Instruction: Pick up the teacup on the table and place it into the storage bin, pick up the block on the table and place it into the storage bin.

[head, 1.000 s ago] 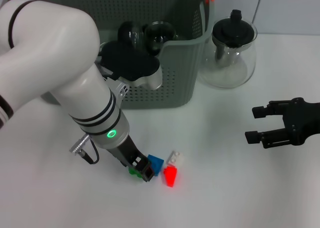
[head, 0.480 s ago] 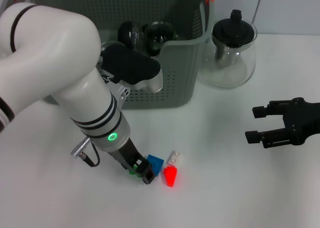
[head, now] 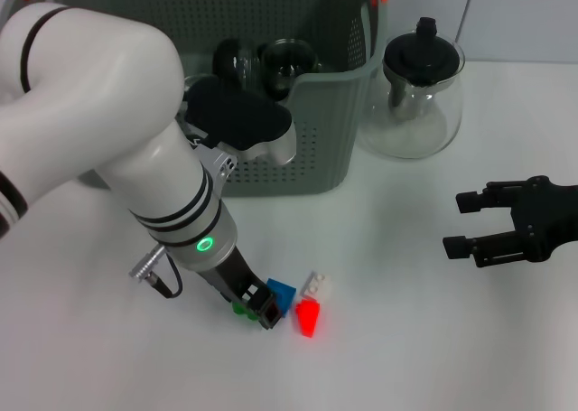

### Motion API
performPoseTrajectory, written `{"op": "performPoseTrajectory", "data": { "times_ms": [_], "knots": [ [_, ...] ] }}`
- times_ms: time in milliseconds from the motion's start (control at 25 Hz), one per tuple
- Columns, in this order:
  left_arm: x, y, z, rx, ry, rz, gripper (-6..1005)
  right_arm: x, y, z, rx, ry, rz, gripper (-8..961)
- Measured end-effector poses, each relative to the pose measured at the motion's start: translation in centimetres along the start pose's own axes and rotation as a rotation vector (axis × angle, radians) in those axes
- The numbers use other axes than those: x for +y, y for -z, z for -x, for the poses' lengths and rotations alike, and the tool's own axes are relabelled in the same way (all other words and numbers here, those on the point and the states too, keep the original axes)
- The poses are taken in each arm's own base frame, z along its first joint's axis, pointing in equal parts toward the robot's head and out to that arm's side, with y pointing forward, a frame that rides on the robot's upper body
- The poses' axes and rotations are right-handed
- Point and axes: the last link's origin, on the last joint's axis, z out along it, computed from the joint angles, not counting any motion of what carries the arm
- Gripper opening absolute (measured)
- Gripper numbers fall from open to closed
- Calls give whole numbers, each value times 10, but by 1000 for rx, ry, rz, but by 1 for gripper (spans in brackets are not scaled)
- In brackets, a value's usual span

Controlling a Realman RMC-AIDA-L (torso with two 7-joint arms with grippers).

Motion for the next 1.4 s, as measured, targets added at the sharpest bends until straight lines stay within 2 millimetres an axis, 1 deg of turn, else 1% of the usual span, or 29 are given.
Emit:
{"op": "performPoseTrajectory", "data": {
  "times_ms": [240, 520, 680, 760, 880, 960, 1000, 1040, 1200, 1320, 1400],
  "knots": [
    [0, 0, -1, 3, -1, -1, 548, 0, 0, 0, -2, -1, -1, 881],
    [0, 1, 0, -6, -7, -8, 465, 0, 1, 0, -3, 0, -3, 882],
    [-4, 3, 2, -11, -11, -34, 417, -1, 1, 0, -5, -1, -4, 882],
    [-8, 8, 2, -8, -10, -61, 422, -1, 2, 0, -8, -1, -7, 882],
    [-15, 24, 2, 35, 5, -86, 431, -1, 3, 0, -12, -1, -11, 882],
    [-19, 43, 1, 106, 23, -79, 436, -2, 4, 0, -18, -1, -15, 882],
    [-19, 43, 1, 106, 23, -79, 439, -2, 5, 0, -21, -1, -18, 882],
    [-19, 68, 1, 204, 31, -19, 442, -3, 6, 0, -24, -1, -20, 882],
    [-14, 105, -1, 368, 14, 147, 453, -2, 9, -4, -36, -13, -27, 882],
    [-15, 141, -4, 542, -24, 320, 461, -2, 11, -6, -45, -22, -34, 881],
    [-21, 159, -10, 631, -49, 371, 467, -2, 13, -7, -50, -31, -39, 881]
  ]
}}
